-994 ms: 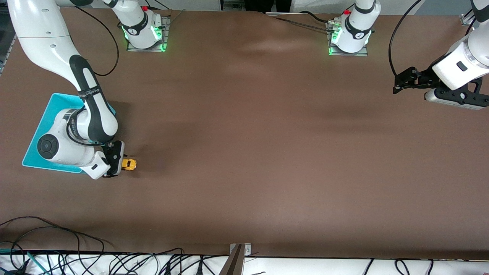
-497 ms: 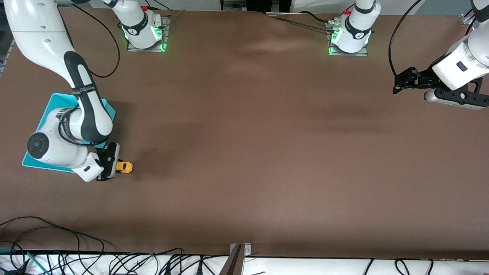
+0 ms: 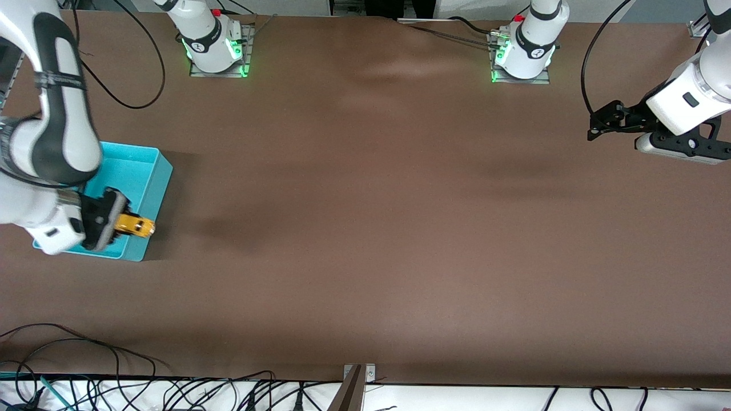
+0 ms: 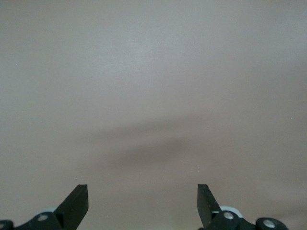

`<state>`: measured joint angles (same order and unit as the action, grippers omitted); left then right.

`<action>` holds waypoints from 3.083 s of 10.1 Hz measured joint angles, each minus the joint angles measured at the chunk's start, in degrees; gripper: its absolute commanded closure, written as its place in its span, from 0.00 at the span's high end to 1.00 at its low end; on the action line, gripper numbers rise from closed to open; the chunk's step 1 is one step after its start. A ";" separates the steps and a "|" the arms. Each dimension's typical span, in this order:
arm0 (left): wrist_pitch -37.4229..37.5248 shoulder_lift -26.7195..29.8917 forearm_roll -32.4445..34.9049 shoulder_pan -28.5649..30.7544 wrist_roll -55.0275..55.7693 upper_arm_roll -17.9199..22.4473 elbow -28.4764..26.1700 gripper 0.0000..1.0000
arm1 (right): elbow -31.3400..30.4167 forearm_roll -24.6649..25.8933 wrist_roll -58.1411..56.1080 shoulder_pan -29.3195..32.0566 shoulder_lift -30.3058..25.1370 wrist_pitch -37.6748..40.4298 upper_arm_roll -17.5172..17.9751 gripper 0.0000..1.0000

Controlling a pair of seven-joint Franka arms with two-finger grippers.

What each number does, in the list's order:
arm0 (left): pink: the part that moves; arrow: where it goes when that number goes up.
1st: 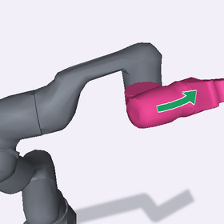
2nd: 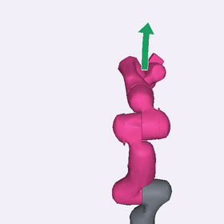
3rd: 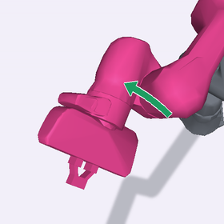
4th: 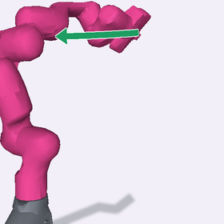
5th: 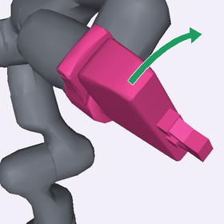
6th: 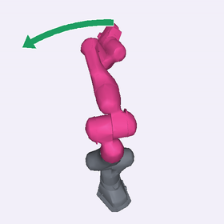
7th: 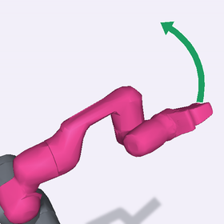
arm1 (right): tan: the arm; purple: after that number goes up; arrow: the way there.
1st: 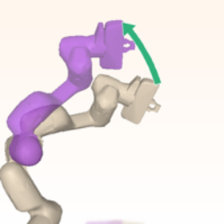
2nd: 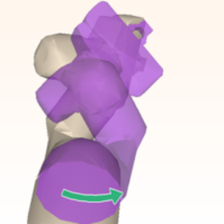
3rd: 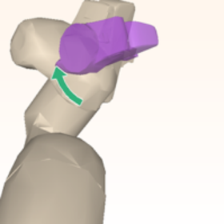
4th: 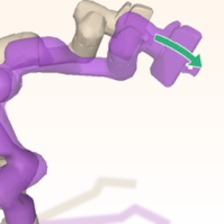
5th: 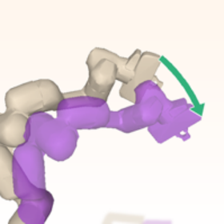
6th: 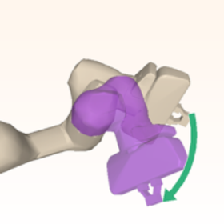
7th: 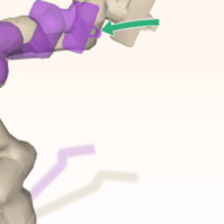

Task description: Wind up and store yellow beetle car

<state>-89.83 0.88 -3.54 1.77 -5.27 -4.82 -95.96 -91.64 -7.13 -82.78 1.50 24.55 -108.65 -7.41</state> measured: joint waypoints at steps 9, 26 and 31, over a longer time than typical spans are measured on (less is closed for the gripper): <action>0.03 -0.05 0.00 0.01 0.02 0.12 0.00 1.00 | -12.30 -0.03 -7.39 2.96 6.79 -15.77 -8.25 0.00; 0.64 -0.06 0.00 0.59 0.02 0.17 0.00 1.00 | 7.62 -0.57 27.45 -1.29 -2.13 12.58 -6.64 1.00; 0.90 -0.06 0.00 0.76 0.02 0.17 0.00 1.00 | 10.64 2.34 55.68 -4.70 -5.80 14.99 -6.61 1.00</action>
<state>-88.93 0.82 -3.54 2.53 -5.25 -4.65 -95.96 -80.99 -4.79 -27.10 -3.20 18.76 -93.66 -14.02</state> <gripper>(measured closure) 0.000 0.000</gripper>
